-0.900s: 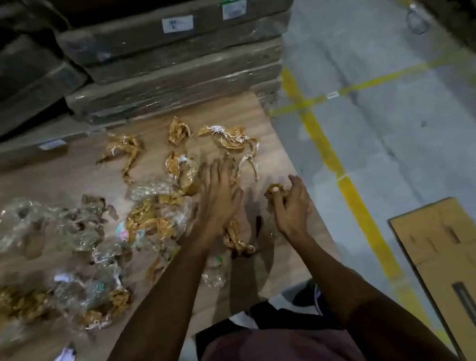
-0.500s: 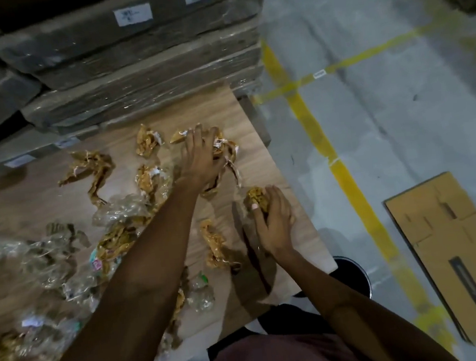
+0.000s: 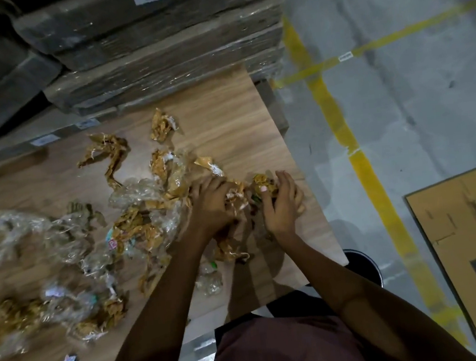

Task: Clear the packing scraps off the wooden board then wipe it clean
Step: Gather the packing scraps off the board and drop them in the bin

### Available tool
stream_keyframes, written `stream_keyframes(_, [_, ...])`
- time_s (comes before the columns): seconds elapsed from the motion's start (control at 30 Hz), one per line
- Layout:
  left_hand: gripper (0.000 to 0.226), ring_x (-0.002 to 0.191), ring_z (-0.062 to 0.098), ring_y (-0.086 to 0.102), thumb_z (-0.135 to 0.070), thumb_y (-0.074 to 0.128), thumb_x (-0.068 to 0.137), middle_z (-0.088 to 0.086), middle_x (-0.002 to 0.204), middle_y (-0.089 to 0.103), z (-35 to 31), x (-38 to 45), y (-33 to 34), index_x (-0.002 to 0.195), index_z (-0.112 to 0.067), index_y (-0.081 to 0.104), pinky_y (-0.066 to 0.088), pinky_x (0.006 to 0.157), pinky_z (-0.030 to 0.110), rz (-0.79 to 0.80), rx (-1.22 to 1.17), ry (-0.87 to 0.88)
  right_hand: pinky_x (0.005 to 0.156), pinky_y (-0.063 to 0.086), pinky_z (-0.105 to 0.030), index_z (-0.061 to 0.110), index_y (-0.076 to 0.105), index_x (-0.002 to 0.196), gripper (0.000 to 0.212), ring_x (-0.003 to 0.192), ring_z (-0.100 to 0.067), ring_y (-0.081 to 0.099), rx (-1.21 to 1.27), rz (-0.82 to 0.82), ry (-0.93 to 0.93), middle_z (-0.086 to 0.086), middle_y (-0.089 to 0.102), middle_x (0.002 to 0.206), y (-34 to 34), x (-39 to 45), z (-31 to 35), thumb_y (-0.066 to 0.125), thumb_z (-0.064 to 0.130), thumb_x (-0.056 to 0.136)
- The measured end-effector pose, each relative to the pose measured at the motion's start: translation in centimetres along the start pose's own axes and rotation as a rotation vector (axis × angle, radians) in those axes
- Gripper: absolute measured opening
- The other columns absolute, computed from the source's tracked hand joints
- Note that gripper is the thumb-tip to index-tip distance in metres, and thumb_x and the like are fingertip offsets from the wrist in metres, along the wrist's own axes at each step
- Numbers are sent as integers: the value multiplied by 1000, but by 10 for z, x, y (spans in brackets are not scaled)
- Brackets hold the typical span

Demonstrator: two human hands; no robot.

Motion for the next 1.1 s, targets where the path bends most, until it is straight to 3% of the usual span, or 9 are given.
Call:
stream_keyframes(0.1, [68, 138, 31, 44, -43, 43, 64, 6, 138, 59, -9, -31, -2, 122, -19, 68, 31, 111, 58, -29, -109, 51, 115, 19, -52, 24, 39, 152, 70, 145, -23, 25, 83, 58, -49, 0, 36, 160, 4, -4, 6, 32, 65, 94])
stream_keyframes(0.2, [62, 145, 29, 35, -36, 57, 65, 6, 150, 49, -17, -63, 1, 125, -20, 63, 21, 118, 56, -89, -171, 74, 119, 21, -53, 28, 38, 152, 63, 147, -19, 27, 156, 149, -132, 1, 38, 159, 13, -11, 9, 35, 60, 98])
stream_keyframes(0.33, [67, 151, 34, 27, -18, 61, 69, 11, 158, 39, -15, -110, 15, 136, -10, 55, 24, 117, 62, -343, -256, 9, 121, 25, -49, 25, 41, 150, 57, 148, -16, 31, 242, 200, -242, -1, 43, 156, 13, -19, 15, 38, 52, 100])
stream_keyframes(0.5, [60, 154, 32, 14, -41, 46, 97, 16, 163, 25, -3, -148, 52, 145, -5, 42, 23, 119, 59, -489, -205, -205, 116, 36, -50, 16, 52, 141, 57, 145, -23, 37, 275, 136, -332, -9, 41, 154, -3, -26, 8, 48, 47, 93])
stream_keyframes(0.67, [61, 156, 29, 7, -49, 30, 104, 14, 167, 15, 7, -121, 57, 152, -11, 31, 13, 124, 51, -470, -132, -264, 114, 37, -56, 22, 52, 141, 58, 147, -25, 35, 218, 160, -357, -6, 37, 158, 8, -23, 10, 47, 52, 92])
stream_keyframes(0.77, [56, 155, 31, 7, -49, 32, 104, 14, 167, 13, 6, -92, 51, 150, -16, 33, 7, 122, 46, -462, -213, -278, 117, 32, -56, 22, 50, 144, 59, 149, -23, 31, 154, 204, -382, -4, 33, 161, 16, -21, 15, 46, 52, 93])
stream_keyframes(0.9, [66, 151, 33, 20, -53, 25, 103, 19, 162, 24, 9, -67, 41, 153, -10, 29, 16, 122, 46, -506, -371, -314, 120, 22, -50, 28, 44, 150, 61, 152, -19, 25, 39, 250, -417, 1, 29, 165, 26, -16, 20, 40, 56, 96])
stream_keyframes(1.0, [59, 140, 22, 40, -47, 28, 103, 14, 152, 41, 3, -45, 37, 150, -12, 34, 33, 116, 39, -463, -599, -230, 118, 21, -44, 30, 41, 151, 60, 153, -14, 23, 21, 290, -454, 3, 33, 164, 33, -10, 24, 38, 56, 97])
stream_keyframes(1.1, [56, 141, 13, 39, -43, 28, 105, 9, 154, 42, -7, -29, 41, 152, -12, 35, 33, 118, 36, -432, -728, -157, 116, 22, -40, 30, 38, 152, 59, 151, -7, 24, 85, 295, -437, 7, 38, 159, 41, -7, 29, 38, 52, 98])
Point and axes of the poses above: each hand's wrist, its own x-axis towards the middle knuckle, its own y-axis out of the palm, z = x × y, the point moved 4 cm from there along x, towards the middle knuckle
